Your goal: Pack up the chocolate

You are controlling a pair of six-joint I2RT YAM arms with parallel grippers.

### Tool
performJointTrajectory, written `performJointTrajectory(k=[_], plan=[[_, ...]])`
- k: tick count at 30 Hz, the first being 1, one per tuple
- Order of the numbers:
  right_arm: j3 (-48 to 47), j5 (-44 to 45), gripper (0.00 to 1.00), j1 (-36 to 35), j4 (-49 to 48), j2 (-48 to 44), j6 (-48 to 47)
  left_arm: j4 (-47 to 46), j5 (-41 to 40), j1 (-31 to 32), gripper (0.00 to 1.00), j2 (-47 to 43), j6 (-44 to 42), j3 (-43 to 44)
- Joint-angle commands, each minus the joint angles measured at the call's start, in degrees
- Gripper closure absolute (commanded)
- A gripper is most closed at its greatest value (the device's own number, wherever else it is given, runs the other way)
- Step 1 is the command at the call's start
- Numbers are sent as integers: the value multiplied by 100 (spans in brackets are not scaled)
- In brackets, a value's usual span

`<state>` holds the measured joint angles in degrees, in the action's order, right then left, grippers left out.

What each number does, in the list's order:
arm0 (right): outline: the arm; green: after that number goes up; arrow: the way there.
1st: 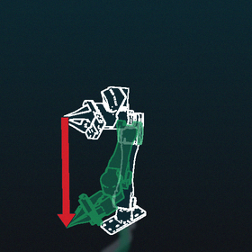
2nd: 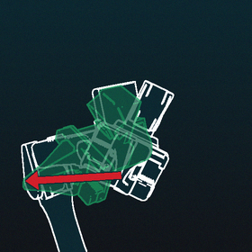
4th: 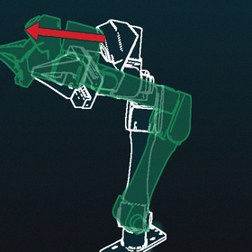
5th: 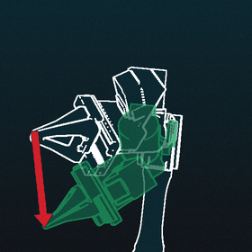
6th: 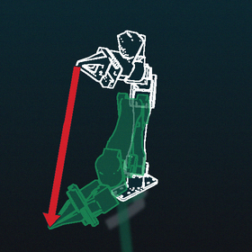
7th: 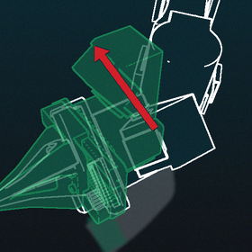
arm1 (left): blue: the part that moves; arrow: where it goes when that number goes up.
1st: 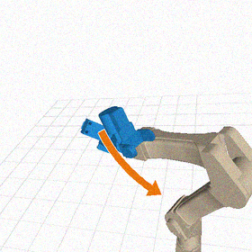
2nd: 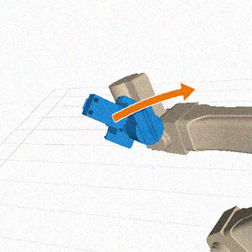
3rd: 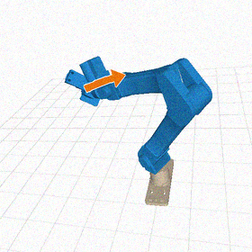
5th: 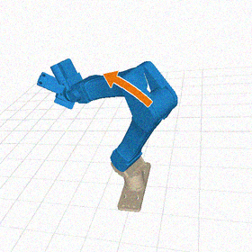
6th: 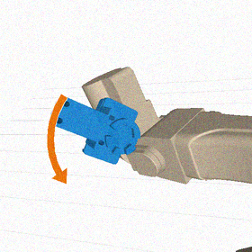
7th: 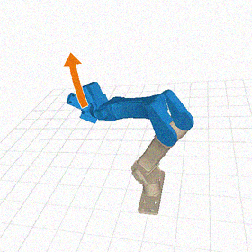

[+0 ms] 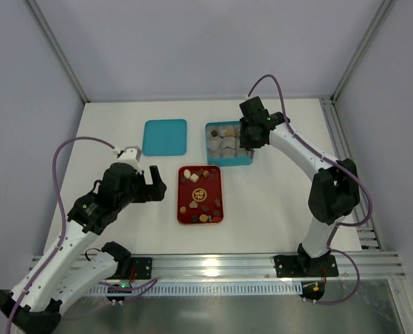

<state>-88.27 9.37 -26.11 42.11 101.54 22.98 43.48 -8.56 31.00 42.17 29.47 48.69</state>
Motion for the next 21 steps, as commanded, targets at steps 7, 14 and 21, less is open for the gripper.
performJointTrajectory(k=[7, 14, 21], plan=[[-323, 373, 73, 79, -229, 103, -110, -94, -58, 11, 0, 28, -38, 1], [-349, 382, 73, 132, -238, 305, -92, -103, -50, 11, 0, 10, -30, 9], [-278, 311, 71, 150, -326, 200, -57, -103, -50, 11, 0, 19, -38, 9]])
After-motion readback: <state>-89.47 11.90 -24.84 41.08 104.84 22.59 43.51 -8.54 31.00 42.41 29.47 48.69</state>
